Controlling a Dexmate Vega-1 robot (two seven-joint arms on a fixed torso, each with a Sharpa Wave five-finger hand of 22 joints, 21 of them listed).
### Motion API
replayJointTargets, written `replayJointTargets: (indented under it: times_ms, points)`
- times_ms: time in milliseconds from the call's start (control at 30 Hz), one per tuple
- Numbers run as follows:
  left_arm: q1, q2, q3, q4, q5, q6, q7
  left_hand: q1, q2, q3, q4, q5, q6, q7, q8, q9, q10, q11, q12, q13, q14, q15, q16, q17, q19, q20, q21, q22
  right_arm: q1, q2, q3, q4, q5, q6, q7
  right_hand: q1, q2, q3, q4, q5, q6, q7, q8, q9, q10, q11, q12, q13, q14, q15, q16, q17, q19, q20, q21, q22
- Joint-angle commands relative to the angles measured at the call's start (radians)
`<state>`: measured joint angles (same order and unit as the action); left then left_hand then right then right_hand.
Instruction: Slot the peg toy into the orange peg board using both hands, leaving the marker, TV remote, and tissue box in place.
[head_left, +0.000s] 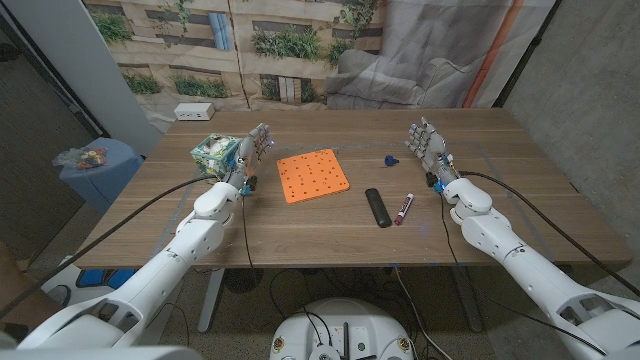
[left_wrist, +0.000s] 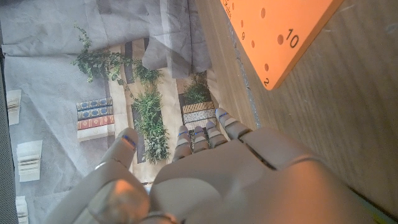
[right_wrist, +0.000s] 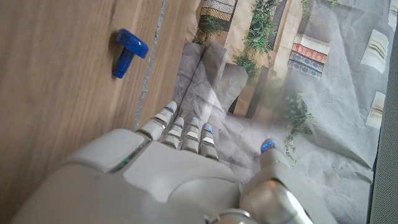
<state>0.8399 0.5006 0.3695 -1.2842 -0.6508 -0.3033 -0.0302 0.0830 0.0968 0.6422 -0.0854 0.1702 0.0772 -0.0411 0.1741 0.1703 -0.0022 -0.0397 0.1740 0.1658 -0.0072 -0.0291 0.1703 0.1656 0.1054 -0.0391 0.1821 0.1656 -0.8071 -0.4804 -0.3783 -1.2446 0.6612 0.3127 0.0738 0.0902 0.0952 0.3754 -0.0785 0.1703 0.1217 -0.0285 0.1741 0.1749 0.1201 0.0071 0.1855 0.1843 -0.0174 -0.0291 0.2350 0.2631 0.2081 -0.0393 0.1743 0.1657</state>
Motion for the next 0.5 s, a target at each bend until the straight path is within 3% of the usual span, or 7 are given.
replayJointTargets:
  times_ms: [33, 267, 500]
  points:
    - [-0.003, 0.009, 0.009, -0.008, 0.030, 0.001, 0.016, 0.003, 0.059, 0.008, 0.000, 0.005, 0.008, -0.002, 0.006, 0.005, 0.000, -0.008, 0.007, 0.005, -0.001, -0.017, 0.005, 0.002, 0.007, -0.065, 0.005, 0.005, 0.051, 0.040, -0.011, 0.098, 0.009, 0.031, 0.053, -0.008, 0.016, 0.005, 0.001, 0.006, 0.006, 0.001, 0.007, 0.005, 0.012, -0.003, 0.005, 0.005, -0.001, -0.030, 0.005, 0.004, 0.009, -0.007, 0.009, 0.003]
    - [0.029, 0.072, 0.017, -0.114, 0.079, 0.063, 0.064, 0.005, 0.060, 0.011, -0.002, 0.005, 0.008, -0.002, 0.007, 0.005, -0.001, -0.009, 0.008, 0.005, -0.002, -0.018, 0.004, 0.002, 0.005, -0.065, 0.005, 0.005, 0.057, 0.043, -0.013, 0.108, 0.004, 0.036, 0.051, -0.011, 0.018, 0.004, 0.002, 0.006, 0.004, 0.000, 0.008, 0.004, 0.014, -0.005, 0.007, 0.004, 0.002, -0.030, 0.006, 0.005, 0.009, -0.007, 0.010, 0.003]
    - [0.046, 0.103, 0.017, -0.166, 0.107, 0.085, 0.088, 0.008, 0.062, 0.014, -0.005, 0.005, 0.008, -0.004, 0.007, 0.005, 0.000, -0.010, 0.008, 0.005, -0.002, -0.020, 0.004, 0.001, 0.004, -0.064, 0.005, 0.005, 0.063, 0.047, -0.012, 0.118, -0.004, 0.046, 0.043, -0.012, 0.019, 0.004, 0.003, 0.007, 0.006, 0.001, 0.009, 0.004, 0.015, -0.005, 0.007, 0.004, 0.005, -0.033, 0.007, 0.004, 0.010, -0.009, 0.011, 0.003]
